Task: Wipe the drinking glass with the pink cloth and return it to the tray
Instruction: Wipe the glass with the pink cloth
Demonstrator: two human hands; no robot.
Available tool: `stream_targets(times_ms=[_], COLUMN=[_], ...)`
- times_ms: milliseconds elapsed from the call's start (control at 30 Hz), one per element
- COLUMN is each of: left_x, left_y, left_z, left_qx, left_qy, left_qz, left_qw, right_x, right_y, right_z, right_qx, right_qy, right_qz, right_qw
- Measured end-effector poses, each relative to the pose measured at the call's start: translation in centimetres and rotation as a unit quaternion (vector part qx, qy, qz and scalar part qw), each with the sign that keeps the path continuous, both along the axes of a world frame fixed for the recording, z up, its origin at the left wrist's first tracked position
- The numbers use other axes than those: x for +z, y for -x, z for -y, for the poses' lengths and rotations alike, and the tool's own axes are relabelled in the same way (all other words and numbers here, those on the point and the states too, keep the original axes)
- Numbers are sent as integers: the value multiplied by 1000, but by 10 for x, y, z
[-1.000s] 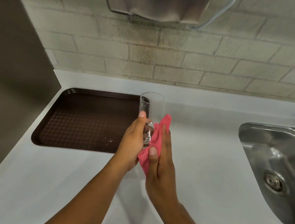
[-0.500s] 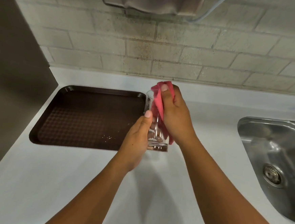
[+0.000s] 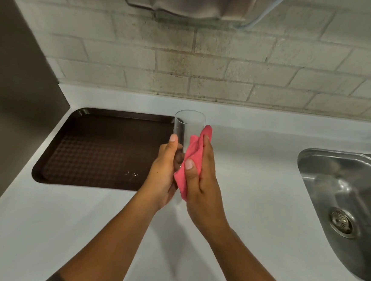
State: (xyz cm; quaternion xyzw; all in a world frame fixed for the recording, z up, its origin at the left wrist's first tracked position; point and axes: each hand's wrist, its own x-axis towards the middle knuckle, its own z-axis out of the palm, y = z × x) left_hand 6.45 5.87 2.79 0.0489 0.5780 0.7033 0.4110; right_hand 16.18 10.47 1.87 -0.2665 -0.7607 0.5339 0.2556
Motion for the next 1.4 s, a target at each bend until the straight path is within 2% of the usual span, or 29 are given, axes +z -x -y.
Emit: stream_targets(times_ms=[100, 233, 333, 467, 567, 667, 867, 967, 1067, 1200, 1300, 1400], left_x=[2, 5, 0, 0, 1, 8, 11, 10, 4, 4, 1, 0], left_y=[0, -5, -10, -9, -10, -14, -8, 1, 5, -3, -12, -16], left_z=[-1, -3, -5, -6, -6, -6, -8, -8, -7, -3, -1, 0], left_qx=[-41, -62, -41, -53, -51, -29, -8, 1, 7, -9, -50, -53], left_qy=[26, 44, 20, -5, -13, -15, -15, 3, 26, -18, -42, -24], left_qz=[-16, -41, -76, -71, -66, -65, -58, -61, -66, -15, -29, -58], left_qw=[999, 996, 996, 996, 996, 997, 998, 998, 997, 1000, 997, 997], right_x=[-5, -5, -2, 13, 35, 48, 37, 18, -1, 1, 18, 38], right_y=[-3, -3, -2, 9, 22, 30, 15, 0, -9, -4, 10, 21], right_z=[-3, -3, -3, -23, -41, -57, -40, -11, 11, 7, -14, -36], right_qx=[0, 4, 10, 12, 13, 6, 12, 33, 36, 18, -3, 3], right_qy=[-30, -71, -126, -199, -162, -78, -11, -44, -90, -149, -197, -157], right_qz=[43, 40, 43, 34, 22, -2, -21, -42, -9, 28, 39, 25], right_qw=[999, 997, 991, 979, 986, 997, 1000, 998, 995, 988, 980, 987])
